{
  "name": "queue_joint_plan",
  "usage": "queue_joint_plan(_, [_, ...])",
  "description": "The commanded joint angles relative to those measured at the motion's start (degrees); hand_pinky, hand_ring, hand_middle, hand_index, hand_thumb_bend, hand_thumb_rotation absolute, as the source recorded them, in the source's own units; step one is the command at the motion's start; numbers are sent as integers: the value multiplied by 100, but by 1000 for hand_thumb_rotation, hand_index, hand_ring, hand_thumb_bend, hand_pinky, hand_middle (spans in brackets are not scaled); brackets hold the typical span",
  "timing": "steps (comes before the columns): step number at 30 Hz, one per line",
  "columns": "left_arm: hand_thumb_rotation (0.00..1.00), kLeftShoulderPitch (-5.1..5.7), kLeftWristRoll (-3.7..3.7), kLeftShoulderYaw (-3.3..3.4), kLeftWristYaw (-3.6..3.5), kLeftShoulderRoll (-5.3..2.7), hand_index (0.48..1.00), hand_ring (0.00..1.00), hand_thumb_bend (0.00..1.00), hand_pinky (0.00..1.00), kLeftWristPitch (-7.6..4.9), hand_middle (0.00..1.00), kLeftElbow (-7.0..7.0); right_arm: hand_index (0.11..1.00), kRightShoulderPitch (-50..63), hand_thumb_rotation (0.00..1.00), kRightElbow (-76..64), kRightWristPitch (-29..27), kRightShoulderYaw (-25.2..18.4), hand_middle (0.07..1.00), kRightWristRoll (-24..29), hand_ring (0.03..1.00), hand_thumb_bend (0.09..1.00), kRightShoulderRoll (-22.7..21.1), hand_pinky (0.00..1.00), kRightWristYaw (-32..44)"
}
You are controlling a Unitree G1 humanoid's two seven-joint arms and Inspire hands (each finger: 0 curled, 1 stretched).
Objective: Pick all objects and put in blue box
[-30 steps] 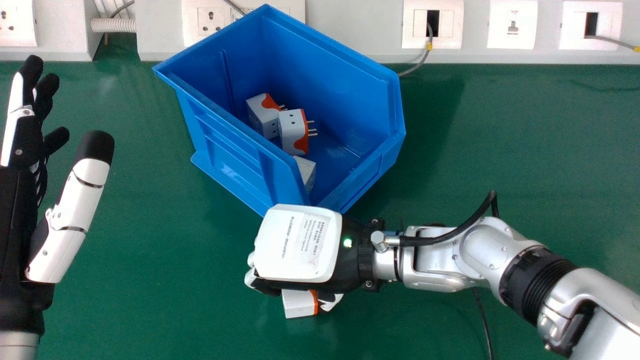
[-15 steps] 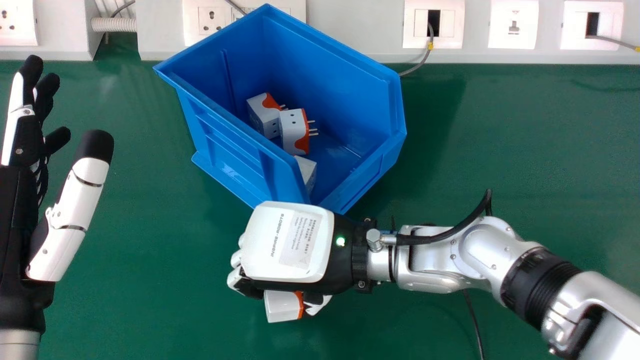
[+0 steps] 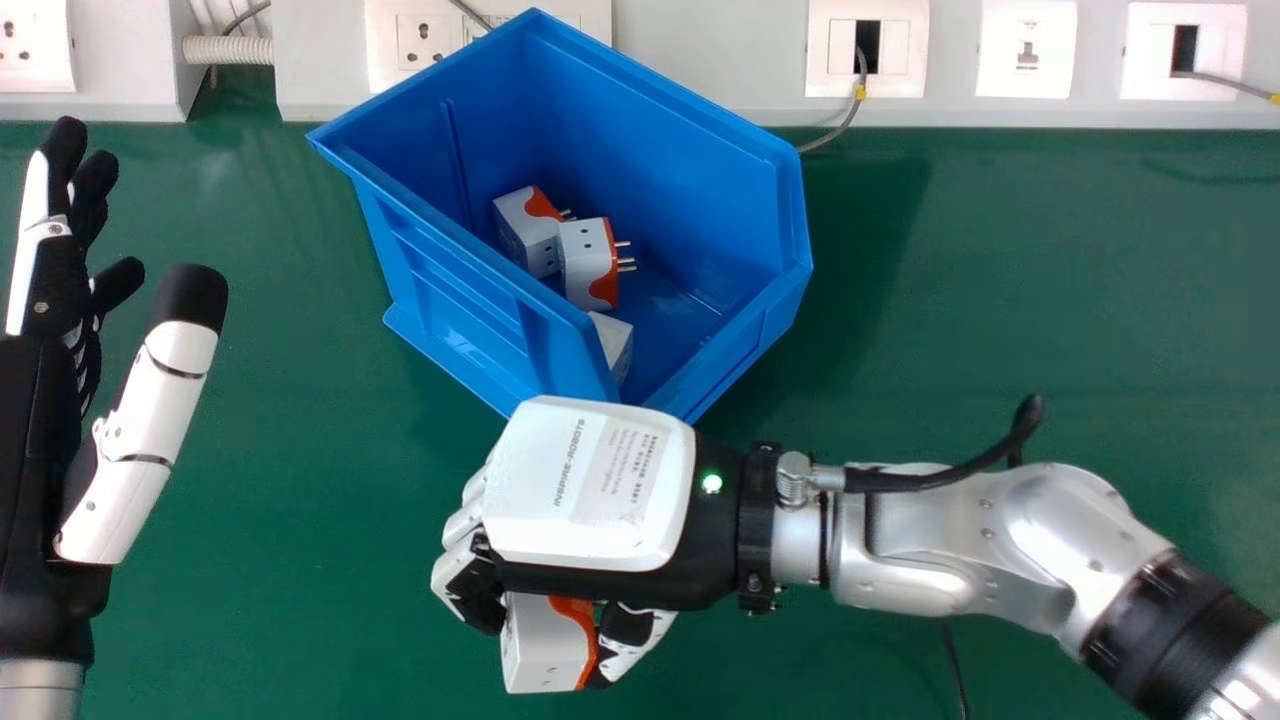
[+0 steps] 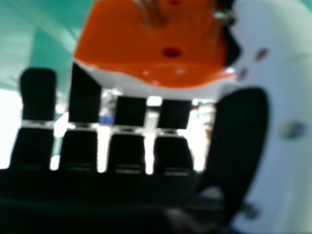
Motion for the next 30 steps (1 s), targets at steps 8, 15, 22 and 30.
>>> queue_joint_plan(8, [879, -71, -218, 13, 5, 18, 999, 995, 577, 936, -152, 994, 60, 465, 1304, 0, -1612, 161, -1146, 483, 854, 421, 502, -490, 358, 403])
queue_joint_plan(15, [869, -57, -279, -23, 12, 8, 1000, 995, 578, 936, -86, 996, -19, 474, 2174, 0, -2628, 584, -2021, 479, 1517, 424, 502, -697, 358, 946])
queue_joint_plan(22, [862, -25, -285, -83, 45, -51, 1000, 994, 578, 936, -25, 998, -103, 482, 2940, 0, -3638, 1220, -2949, 486, 2087, 423, 501, -754, 355, 1369])
queue_joint_plan(30, [853, -54, -141, -134, 145, -98, 1000, 991, 574, 929, 4, 995, -83, 468, 3112, 0, -3840, 1339, -3777, 483, 2124, 433, 501, -800, 349, 1422])
